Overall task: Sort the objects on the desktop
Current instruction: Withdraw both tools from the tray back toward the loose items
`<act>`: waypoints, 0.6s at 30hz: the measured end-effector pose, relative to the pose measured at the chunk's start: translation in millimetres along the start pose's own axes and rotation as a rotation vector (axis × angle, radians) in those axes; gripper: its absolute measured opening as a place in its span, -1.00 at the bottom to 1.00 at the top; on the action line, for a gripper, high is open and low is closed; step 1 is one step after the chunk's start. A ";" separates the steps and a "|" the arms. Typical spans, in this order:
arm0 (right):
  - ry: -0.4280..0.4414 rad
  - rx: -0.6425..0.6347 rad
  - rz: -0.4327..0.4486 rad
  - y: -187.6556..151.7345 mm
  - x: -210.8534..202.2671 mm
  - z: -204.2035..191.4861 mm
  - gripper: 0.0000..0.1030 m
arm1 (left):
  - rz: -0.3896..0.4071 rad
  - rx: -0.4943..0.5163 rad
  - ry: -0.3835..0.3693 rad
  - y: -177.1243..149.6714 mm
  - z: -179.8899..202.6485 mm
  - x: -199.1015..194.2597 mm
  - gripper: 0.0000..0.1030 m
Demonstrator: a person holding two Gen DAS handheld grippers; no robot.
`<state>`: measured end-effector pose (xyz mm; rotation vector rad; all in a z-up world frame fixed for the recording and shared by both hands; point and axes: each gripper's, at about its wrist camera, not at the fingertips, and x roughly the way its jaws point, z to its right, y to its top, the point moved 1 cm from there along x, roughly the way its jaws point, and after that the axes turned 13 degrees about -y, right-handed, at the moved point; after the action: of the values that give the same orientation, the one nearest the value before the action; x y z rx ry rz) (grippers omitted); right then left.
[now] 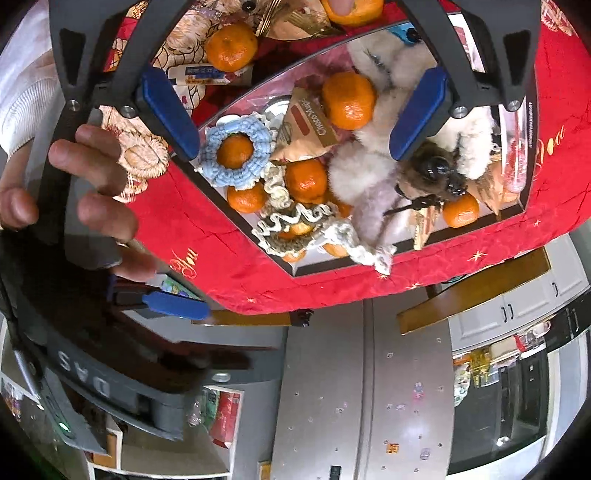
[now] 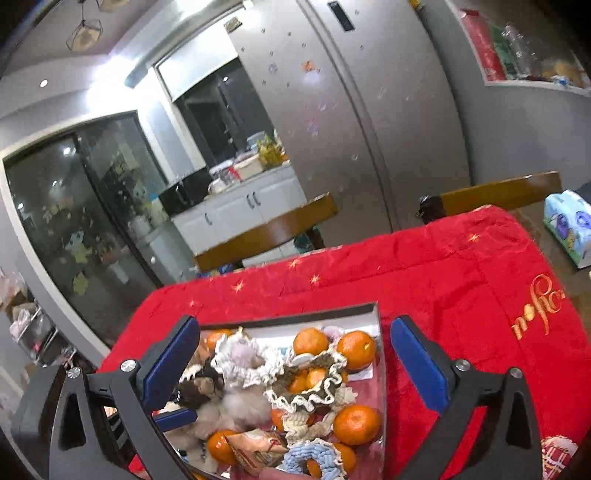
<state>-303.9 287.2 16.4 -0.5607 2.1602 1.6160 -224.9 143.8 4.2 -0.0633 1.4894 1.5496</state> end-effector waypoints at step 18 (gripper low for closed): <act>-0.068 -0.117 0.170 7.4 -108.7 -31.0 1.00 | 0.130 0.037 0.106 15.7 20.3 -109.3 1.00</act>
<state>-217.8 268.6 87.6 -0.3578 2.1231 1.8322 -164.1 100.5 88.1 -0.0280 1.6326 1.6427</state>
